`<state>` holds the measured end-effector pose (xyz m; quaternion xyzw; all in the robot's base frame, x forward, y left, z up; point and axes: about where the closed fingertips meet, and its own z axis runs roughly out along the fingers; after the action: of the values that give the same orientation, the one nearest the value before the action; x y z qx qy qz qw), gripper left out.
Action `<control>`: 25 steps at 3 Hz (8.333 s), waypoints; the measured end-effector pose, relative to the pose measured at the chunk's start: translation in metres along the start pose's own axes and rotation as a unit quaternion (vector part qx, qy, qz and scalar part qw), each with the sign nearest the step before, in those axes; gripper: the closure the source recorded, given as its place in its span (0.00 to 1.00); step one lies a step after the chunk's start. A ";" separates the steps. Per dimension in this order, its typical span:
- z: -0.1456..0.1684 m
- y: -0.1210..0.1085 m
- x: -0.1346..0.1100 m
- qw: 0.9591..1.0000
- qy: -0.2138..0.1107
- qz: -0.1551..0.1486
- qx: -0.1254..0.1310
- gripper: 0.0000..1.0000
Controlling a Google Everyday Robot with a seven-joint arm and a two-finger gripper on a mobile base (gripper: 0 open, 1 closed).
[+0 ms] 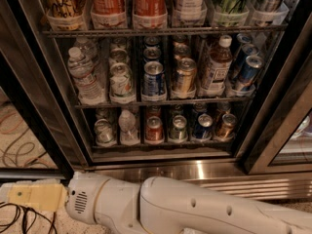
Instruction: Pick 7up can from bottom shelf of fridge
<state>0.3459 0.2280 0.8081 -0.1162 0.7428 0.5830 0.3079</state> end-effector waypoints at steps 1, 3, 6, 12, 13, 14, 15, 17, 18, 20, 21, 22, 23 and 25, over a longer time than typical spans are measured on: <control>-0.015 -0.010 -0.011 0.996 -0.053 -0.066 0.028 0.00; -0.010 -0.031 -0.027 0.969 -0.135 -0.188 0.092 0.00; -0.016 -0.061 -0.045 0.946 -0.178 -0.226 0.151 0.00; 0.008 -0.206 -0.053 0.849 -0.223 -0.301 0.373 0.00; 0.025 -0.226 -0.052 0.835 -0.224 -0.317 0.390 0.00; 0.033 -0.250 -0.054 0.823 -0.210 -0.327 0.414 0.00; 0.033 -0.251 -0.054 0.823 -0.209 -0.327 0.415 0.00; 0.040 -0.252 -0.052 0.819 -0.236 -0.318 0.415 0.37; 0.037 -0.254 -0.057 0.805 -0.245 -0.327 0.430 0.39; 0.062 -0.272 -0.069 0.796 -0.244 -0.347 0.432 0.36; 0.068 -0.287 -0.077 0.787 -0.250 -0.350 0.443 0.35; 0.065 -0.301 -0.087 0.772 -0.259 -0.355 0.460 0.35; 0.063 -0.310 -0.097 0.761 -0.263 -0.363 0.470 0.35; 0.073 -0.327 -0.110 0.757 -0.267 -0.362 0.473 0.35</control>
Offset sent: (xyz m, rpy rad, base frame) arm 0.0673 -0.0454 -0.0154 -0.2360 -0.5613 -0.4874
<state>0.6299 0.1802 0.6041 -0.0556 0.7141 0.0093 0.6977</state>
